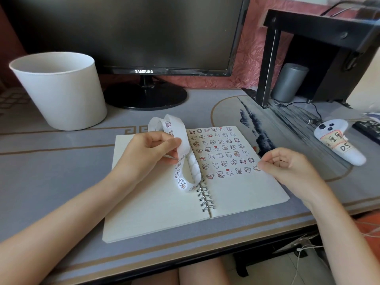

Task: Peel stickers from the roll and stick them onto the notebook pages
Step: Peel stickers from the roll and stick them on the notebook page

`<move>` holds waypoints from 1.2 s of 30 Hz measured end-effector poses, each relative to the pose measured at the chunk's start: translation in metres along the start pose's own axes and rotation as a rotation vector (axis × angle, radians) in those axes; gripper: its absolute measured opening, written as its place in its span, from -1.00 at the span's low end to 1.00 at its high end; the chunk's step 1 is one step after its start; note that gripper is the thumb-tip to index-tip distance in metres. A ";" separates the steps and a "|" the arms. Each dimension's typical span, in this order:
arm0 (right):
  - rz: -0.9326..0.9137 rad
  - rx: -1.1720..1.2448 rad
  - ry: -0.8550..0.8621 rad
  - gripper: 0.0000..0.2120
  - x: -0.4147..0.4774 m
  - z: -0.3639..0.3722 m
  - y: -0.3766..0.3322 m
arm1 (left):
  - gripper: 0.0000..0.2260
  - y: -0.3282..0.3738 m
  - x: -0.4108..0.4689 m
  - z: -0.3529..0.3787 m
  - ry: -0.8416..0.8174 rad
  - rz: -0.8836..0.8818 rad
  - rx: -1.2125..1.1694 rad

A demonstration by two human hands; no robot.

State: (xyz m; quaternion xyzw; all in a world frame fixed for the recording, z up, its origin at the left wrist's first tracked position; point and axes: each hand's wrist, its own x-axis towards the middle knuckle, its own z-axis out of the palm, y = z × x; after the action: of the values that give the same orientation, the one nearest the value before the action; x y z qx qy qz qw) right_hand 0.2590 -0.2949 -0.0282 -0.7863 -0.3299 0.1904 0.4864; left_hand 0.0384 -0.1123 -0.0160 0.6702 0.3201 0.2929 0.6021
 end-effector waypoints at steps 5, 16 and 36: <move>0.001 0.038 0.036 -0.93 0.002 -0.001 0.003 | -0.85 0.001 -0.001 0.000 0.000 0.002 -0.008; -0.025 -0.021 0.043 -0.91 0.002 0.004 0.000 | -0.85 0.001 0.000 0.001 -0.001 0.004 -0.002; 0.018 0.024 -0.083 -0.85 -0.005 -0.006 -0.005 | -0.84 0.000 -0.001 0.001 -0.014 0.015 -0.007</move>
State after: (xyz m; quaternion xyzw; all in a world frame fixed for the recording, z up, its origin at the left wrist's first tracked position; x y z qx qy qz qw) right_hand 0.2574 -0.3005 -0.0216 -0.7747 -0.3405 0.2312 0.4800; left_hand 0.0383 -0.1135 -0.0158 0.6725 0.3096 0.2937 0.6046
